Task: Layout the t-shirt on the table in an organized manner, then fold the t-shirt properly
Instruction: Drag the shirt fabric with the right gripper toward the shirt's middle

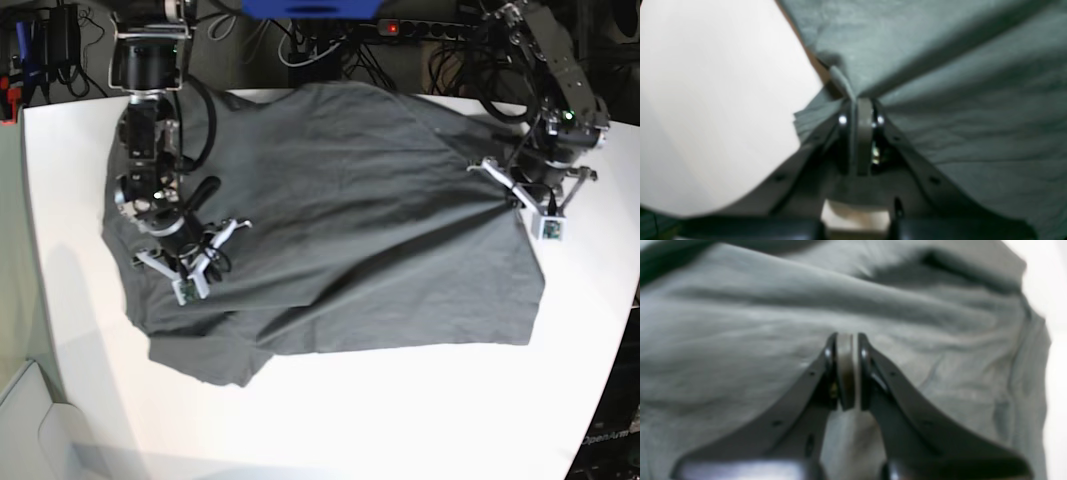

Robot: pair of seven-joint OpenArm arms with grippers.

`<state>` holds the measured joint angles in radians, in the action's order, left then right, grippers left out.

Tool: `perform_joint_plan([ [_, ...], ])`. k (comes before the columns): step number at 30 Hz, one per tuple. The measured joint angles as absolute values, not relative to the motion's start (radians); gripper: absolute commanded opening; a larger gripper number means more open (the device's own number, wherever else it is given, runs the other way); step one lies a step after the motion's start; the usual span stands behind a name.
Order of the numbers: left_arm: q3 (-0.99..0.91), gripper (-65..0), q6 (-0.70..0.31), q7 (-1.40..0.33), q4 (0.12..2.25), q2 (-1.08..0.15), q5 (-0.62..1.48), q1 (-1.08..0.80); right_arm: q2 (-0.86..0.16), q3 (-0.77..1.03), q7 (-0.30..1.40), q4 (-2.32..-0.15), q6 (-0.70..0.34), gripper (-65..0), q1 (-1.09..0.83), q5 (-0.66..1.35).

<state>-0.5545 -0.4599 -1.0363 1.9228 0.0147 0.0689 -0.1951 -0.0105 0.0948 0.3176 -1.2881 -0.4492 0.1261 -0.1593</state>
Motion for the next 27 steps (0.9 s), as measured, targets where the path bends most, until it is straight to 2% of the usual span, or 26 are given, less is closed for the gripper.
perform_joint_plan([
  [2, -0.559, -64.7, -0.464, -1.034, 1.922, 0.015, 0.069, -0.215, 0.003, 0.093, 0.325, -1.279, -0.466, -61.0, 0.121, -0.161],
  [6, -0.559, -64.7, -0.467, -1.029, 1.917, 0.021, 0.072, -0.235, 0.054, 0.036, 0.33, -1.322, -0.678, -61.0, 0.079, -0.177],
  [7, -0.558, -64.7, -0.467, -1.028, 1.917, 0.022, 0.071, -0.234, 0.08, 0.007, 0.328, -1.346, -0.699, -61.0, 0.063, -0.176],
  [12, -0.55, -64.7, -0.467, -1.031, 1.917, 0.022, 0.072, -0.232, 0.134, -0.163, 0.313, -1.378, -0.702, -61.0, 0.075, -0.167],
  [15, -0.556, -64.7, -0.467, -1.032, 1.917, 0.022, 0.072, -0.232, 0.146, -0.22, 0.312, -1.295, -0.699, -61.0, 0.108, -0.165],
  [20, -0.556, -64.7, -0.467, -1.035, 1.917, 0.021, 0.069, -0.234, 0.147, -0.221, 0.287, -1.045, -0.697, -61.3, 0.212, -0.15],
  [22, -0.556, -64.7, -0.467, -1.035, 1.917, 0.02, 0.071, -0.239, 0.151, -0.216, 0.289, -1.007, -0.69, -61.4, 0.241, -0.152],
  [24, -0.556, -64.7, -0.467, -1.035, 1.92, 0.02, 0.073, -0.247, 0.152, -0.183, 0.27, -0.993, -0.636, -61.4, 0.243, -0.146],
  [27, -0.557, -64.6, -0.467, -1.03, 1.921, 0.02, 0.076, -0.261, 0.144, -0.141, 0.276, -0.985, -0.632, -61.3, 0.257, -0.134],
])
